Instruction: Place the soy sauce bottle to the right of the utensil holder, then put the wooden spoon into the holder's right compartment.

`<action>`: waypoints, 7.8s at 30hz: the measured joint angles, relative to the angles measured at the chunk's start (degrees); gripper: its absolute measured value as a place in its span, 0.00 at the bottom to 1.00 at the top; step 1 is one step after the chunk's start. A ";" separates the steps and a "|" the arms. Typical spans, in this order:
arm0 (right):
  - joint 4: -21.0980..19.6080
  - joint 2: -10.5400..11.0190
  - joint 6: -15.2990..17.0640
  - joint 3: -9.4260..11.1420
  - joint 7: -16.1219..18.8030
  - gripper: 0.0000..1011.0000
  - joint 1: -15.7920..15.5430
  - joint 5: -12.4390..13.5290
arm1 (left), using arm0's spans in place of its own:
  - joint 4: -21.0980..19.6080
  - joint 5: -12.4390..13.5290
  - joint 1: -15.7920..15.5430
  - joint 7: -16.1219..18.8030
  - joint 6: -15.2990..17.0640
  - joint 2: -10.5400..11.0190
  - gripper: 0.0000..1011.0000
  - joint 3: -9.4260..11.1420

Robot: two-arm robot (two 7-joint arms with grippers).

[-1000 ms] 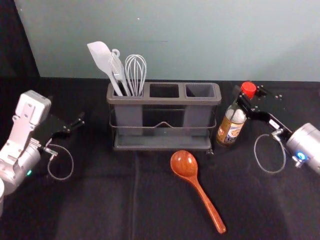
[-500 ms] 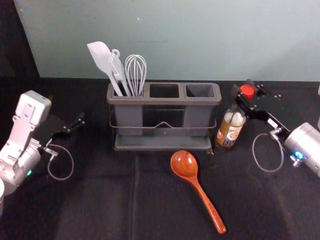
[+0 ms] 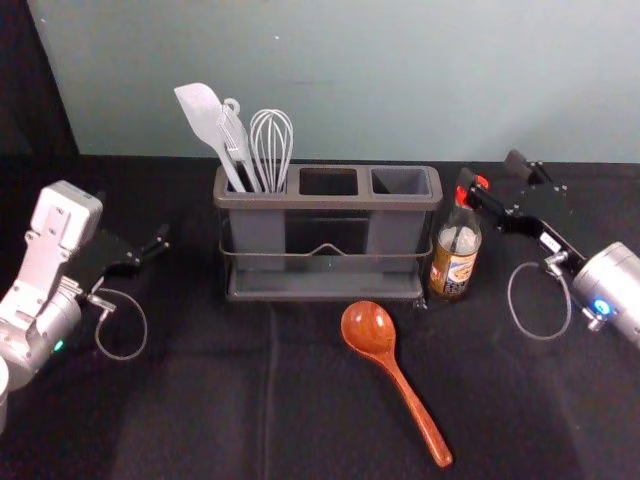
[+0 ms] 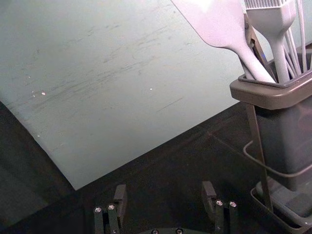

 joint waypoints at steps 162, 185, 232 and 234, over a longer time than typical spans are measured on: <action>-15.27 -9.05 56.57 -15.30 -17.48 0.94 0.01 -22.57 | 0.00 0.00 0.00 0.00 0.00 0.00 0.99 0.00; -29.01 -0.22 54.29 -15.84 -5.46 0.83 -2.04 -23.06 | 0.00 0.00 0.00 0.00 0.00 0.00 0.99 -0.01; -34.84 -4.86 -5.43 1.15 -13.58 0.83 -21.72 -19.62 | 0.00 0.00 0.00 0.00 0.00 0.00 0.99 0.00; -34.83 -4.85 -5.43 1.13 -13.58 0.83 -21.70 -19.63 | 0.00 0.00 0.00 0.00 0.00 0.00 0.99 0.00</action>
